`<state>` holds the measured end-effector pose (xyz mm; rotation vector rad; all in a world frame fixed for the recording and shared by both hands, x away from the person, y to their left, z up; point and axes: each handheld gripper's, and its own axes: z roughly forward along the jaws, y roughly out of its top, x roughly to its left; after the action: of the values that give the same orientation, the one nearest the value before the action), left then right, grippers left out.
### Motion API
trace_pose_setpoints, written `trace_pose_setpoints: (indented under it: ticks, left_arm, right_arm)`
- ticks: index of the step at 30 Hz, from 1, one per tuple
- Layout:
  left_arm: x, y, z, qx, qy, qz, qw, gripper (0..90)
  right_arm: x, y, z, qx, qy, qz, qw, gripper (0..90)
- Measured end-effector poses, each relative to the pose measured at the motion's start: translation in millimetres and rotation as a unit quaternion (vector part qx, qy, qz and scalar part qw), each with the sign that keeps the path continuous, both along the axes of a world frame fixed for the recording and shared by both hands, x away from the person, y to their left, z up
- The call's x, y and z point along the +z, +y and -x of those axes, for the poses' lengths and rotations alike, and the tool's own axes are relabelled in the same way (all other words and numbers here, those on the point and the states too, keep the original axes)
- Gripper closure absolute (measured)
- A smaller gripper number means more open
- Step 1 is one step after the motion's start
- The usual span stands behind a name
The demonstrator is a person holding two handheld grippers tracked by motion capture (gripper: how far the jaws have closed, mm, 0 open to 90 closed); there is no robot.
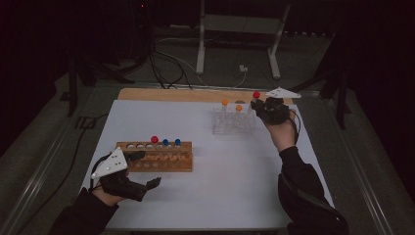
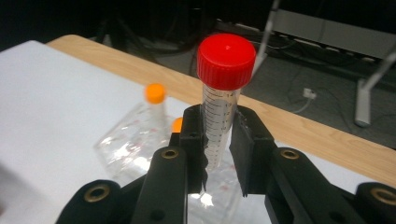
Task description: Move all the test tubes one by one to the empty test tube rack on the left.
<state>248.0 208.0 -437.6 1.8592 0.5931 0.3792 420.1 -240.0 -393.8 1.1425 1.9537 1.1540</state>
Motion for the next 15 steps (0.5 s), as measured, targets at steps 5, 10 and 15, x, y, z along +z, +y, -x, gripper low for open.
trace_pose_setpoints:
  ticks: [5, 10, 15]
  left_arm:
    - [2.4, -2.9, 0.4, -0.008, 0.006, -0.001, 0.9999, 0.7]
    - [6.4, -7.4, 1.2, -0.013, 0.004, -0.006, 0.9999, 0.8]
    - [7.2, -12.3, -0.3, -0.022, 0.01, -0.006, 0.9997, 0.8]
  right_arm:
    - [-1.3, 2.8, 18.6, 0.022, 0.003, 0.008, 0.9997, 74.5]
    - [-8.2, 5.5, 37.9, 0.042, 0.009, 0.008, 0.9991, 74.5]
    - [-16.3, 9.8, 59.3, 0.064, 0.014, 0.006, 0.9979, 74.4]
